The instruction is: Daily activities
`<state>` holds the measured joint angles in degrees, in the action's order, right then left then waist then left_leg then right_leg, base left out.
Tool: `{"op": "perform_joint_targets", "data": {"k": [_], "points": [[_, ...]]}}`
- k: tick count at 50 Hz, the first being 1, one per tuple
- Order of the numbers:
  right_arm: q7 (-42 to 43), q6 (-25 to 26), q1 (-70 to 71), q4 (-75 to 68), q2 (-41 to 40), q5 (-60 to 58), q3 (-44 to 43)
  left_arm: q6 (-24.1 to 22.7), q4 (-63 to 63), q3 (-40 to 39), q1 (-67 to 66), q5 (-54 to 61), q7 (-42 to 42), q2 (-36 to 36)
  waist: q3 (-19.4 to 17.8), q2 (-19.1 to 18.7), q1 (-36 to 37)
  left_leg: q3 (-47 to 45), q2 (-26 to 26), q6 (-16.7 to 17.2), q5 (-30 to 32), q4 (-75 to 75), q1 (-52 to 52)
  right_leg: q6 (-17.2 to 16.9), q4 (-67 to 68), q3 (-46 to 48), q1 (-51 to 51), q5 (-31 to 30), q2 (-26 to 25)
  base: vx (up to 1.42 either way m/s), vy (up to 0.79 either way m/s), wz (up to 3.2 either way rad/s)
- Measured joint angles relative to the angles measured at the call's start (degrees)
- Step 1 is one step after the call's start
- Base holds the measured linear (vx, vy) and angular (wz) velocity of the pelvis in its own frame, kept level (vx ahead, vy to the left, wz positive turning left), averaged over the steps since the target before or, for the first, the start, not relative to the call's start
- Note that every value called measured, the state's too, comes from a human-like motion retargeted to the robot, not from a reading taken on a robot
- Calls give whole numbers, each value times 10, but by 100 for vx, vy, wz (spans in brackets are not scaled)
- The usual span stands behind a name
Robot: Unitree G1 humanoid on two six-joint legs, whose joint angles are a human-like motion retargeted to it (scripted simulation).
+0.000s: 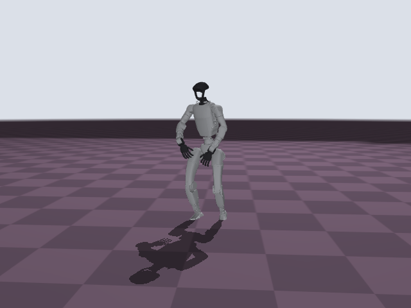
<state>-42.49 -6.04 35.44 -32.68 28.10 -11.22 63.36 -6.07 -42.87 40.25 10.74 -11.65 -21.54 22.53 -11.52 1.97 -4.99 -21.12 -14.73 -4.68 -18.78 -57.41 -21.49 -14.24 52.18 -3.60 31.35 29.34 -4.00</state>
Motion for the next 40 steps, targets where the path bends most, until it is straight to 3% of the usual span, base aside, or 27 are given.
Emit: {"op": "perform_joint_targets", "data": {"k": [12,20,25,32,40], "points": [[12,18,-22,164,139,146,-42,-6,13,-32,-57,-16,-38,71,24,2,-32,-27,16,15,65,96,78,-8,-103,-32,-73,-32,-11,8,0,-34],[66,19,-66,185,190,165,-98,-1,2,-76,-83,2,-8,66,19,-7,-38,-14,9,28,108,108,98,-8,-151,-43,-107,-54,-29,2,-4,-39],[93,14,-113,85,149,90,-125,13,-42,-102,-64,20,41,15,12,-15,-31,11,-3,39,140,87,96,-8,-162,-41,-123,-69,-46,-1,-7,-34],[167,10,-168,-151,15,-21,-175,21,-158,-120,-16,42,100,-77,6,-40,-15,76,-8,83,184,61,79,-8,-176,-41,-139,-89,-76,-1,-7,-47],[249,14,-197,-273,-78,5,-235,25,-260,-122,-5,66,108,-130,8,-63,-22,129,8,117,173,71,83,-8,-194,-65,-154,-111,-115,5,-3,-80]]}}
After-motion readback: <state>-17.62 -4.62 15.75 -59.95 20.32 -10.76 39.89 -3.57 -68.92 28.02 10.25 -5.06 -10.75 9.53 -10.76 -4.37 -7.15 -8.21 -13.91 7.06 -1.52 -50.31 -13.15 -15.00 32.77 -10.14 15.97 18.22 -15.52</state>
